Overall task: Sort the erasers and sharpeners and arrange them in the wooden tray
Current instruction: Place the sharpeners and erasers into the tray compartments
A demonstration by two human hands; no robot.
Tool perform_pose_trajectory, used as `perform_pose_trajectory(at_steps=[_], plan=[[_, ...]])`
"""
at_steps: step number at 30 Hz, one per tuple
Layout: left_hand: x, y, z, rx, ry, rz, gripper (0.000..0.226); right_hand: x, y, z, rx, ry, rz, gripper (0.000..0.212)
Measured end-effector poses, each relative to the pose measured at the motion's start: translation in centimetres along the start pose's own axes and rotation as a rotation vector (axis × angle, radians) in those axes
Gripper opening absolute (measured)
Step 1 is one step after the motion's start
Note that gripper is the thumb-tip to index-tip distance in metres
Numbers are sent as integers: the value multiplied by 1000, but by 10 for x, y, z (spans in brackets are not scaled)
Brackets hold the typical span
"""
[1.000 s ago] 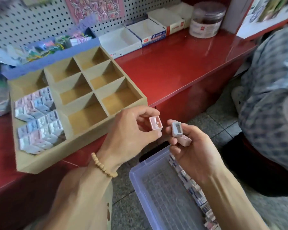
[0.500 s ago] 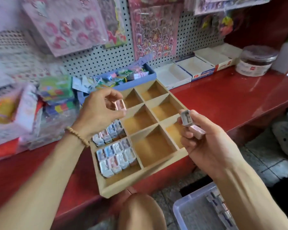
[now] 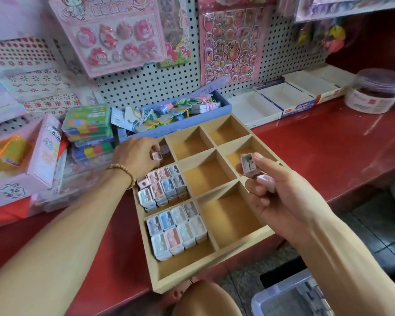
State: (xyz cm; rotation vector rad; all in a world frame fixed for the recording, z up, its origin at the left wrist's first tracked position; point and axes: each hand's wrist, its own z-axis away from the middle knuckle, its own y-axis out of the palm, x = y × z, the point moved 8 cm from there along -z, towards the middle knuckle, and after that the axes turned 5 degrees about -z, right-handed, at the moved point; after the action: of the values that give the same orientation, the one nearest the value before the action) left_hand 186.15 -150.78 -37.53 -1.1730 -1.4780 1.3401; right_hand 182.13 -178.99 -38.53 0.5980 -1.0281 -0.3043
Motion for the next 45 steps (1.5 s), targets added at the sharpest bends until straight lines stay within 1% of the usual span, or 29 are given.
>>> perform_pose_trajectory(at_steps=[6,10,13,18,20,21,24,26,27,29,31,32,34,37,39,41,43,45], plan=[[-1,-2,-5,70,33,-37,20,-6,-3,-6,-2,13,10,18],[-2,0,-8,70,58,-97,15,-7,-3,-8,0,9,27,18],[-4,0,-10,44,57,-146,18,-6,-1,-8,11,0,34,17],[-1,-2,-9,24,33,-112,24,-11,6,-5,32,9,76,16],[-1,-10,-7,-19,21,-48,28,-13,11,-5,39,12,91,22],[-2,-17,-5,-65,19,6,26,-14,13,-6,41,13,105,26],[-16,-45,9,-182,85,263,10,-17,22,-5,54,19,123,32],[-37,-64,26,-175,185,492,3,-20,30,-5,77,17,116,27],[-48,-72,36,-149,242,603,3,-21,34,-4,83,17,114,25],[-67,-84,55,-78,341,765,19,-24,41,-4,93,22,109,21],[-82,-90,69,-15,423,788,35,-27,47,-4,105,25,108,14],[-88,-92,75,-10,463,760,35,-28,51,-3,113,23,111,12],[-95,-96,80,-58,504,691,28,-29,56,-2,135,15,104,12],[-92,-99,84,-116,469,690,30,-33,66,1,213,22,78,30],[-87,-101,87,-153,452,696,32,-33,73,3,277,22,72,35],[-85,-104,91,-202,456,686,30,-33,78,5,320,25,72,40],[-83,-106,93,-212,455,721,29,-34,81,5,340,28,70,41],[-79,-106,92,-167,438,789,32,-35,83,5,350,54,52,36]])
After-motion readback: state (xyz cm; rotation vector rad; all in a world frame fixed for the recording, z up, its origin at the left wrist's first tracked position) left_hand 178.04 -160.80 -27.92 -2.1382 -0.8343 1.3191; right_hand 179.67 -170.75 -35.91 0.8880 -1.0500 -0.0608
